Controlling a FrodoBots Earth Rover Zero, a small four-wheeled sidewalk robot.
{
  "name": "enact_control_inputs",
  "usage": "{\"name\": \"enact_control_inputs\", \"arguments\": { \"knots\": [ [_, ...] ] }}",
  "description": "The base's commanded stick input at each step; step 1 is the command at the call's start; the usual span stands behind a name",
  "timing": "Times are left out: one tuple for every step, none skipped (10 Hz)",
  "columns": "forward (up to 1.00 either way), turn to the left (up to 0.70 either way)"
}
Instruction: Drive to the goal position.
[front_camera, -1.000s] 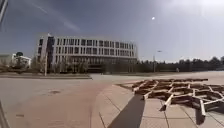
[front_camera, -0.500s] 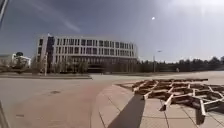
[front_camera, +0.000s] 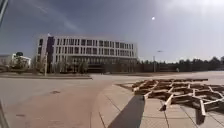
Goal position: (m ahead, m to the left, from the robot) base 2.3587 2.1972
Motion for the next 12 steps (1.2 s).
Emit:
{"name": "enact_control_inputs", "arguments": {
  "knots": [
    [0.05,0.00],
    [0.05,0.00],
    [0.05,0.00],
    [0.05,0.00],
    [0.05,0.00],
    [0.05,0.00],
    [0.05,0.00],
    [0.05,0.00],
    [0.05,0.00],
    [0.05,0.00],
    [0.05,0.00],
    [0.05,0.00]
  ]
}}
